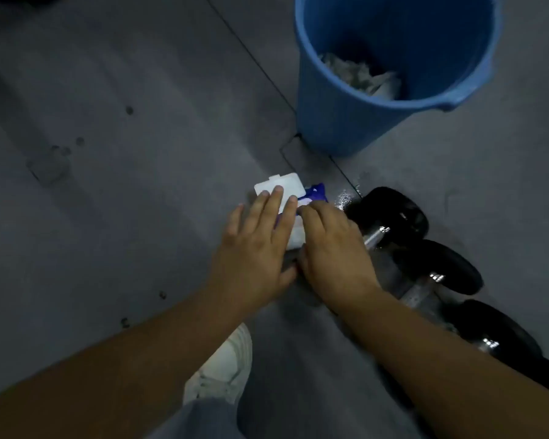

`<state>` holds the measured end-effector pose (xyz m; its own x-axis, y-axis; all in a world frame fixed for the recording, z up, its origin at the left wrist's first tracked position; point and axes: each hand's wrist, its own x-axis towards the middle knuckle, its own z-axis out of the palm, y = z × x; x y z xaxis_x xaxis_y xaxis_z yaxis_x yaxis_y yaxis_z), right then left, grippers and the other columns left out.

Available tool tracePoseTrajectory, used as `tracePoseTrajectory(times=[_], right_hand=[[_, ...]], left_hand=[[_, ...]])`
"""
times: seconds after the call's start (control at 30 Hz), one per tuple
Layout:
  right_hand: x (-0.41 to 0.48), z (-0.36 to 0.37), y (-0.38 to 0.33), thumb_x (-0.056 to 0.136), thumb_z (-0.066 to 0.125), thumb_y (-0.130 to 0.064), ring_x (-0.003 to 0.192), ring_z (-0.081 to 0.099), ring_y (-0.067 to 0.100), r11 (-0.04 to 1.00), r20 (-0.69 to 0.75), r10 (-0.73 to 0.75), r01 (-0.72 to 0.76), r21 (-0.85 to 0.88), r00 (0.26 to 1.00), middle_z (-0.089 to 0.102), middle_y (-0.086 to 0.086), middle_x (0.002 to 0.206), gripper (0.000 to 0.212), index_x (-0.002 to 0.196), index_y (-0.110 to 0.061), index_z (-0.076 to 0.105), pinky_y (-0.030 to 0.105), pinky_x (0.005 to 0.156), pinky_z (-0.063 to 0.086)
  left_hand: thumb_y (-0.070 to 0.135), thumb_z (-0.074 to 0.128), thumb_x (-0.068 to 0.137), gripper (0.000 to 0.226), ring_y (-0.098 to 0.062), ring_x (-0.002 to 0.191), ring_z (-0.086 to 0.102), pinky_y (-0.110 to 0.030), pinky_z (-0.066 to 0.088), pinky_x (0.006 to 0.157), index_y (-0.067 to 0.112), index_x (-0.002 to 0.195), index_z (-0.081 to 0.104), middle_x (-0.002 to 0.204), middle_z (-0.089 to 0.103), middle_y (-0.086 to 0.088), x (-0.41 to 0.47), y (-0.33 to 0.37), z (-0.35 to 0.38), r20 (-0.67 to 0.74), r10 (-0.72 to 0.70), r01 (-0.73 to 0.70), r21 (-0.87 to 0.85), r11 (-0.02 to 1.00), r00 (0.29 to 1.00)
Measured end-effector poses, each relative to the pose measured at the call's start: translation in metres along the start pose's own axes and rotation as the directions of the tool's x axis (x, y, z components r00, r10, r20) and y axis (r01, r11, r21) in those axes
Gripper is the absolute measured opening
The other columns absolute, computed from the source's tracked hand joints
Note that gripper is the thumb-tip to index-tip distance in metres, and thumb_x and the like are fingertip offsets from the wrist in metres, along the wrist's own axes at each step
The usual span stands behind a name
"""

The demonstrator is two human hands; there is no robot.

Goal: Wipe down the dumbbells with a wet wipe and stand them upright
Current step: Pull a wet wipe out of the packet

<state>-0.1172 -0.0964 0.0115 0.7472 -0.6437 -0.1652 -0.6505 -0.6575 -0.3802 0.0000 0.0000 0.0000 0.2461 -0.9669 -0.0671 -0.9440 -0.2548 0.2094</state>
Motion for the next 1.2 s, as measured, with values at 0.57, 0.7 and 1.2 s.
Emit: tracePoseTrajectory(times=[0.57,0.7,1.2], right_hand=[[0.026,0.024,0.02,0.081,0.065,-0.02,0.107,0.055,0.028,0.998,-0.075,-0.062,0.06,-0.036,0.995,0.062,0.003,0.12,0.012,0.087,-0.021,0.075,0.036,0.082,0.042],[0.023,0.02,0.021,0.081,0.063,-0.017,0.095,0.054,0.024,0.992,-0.148,0.005,0.014,0.125,0.989,0.063,-0.001,0.107,0.014,0.086,-0.02,0.076,0.037,0.078,0.045],[0.015,-0.009,0.019,0.086,0.056,-0.025,0.097,0.048,0.009,0.888,-0.246,0.108,0.018,0.46,0.963,0.059,-0.017,0.093,0.015,0.08,-0.022,0.069,0.036,0.086,0.044]], left_hand=[[0.047,0.072,0.075,0.075,-0.031,0.117,0.058,-0.043,0.051,0.089,0.019,0.141,0.046,0.136,0.056,-0.012,0.026,-0.035,0.073,0.062,0.076,-0.078,0.034,0.996,0.995],[0.051,0.046,0.079,0.053,-0.028,0.118,0.059,-0.044,0.047,0.096,0.029,0.123,0.067,0.13,0.063,-0.005,0.036,-0.027,0.061,-0.003,0.013,-0.013,-0.182,0.983,1.0],[0.021,0.056,0.077,0.025,-0.026,0.087,0.06,-0.031,0.038,0.069,0.024,0.095,0.074,0.092,0.067,0.002,0.053,-0.022,0.054,0.014,-0.072,0.073,-0.265,0.962,0.997]])
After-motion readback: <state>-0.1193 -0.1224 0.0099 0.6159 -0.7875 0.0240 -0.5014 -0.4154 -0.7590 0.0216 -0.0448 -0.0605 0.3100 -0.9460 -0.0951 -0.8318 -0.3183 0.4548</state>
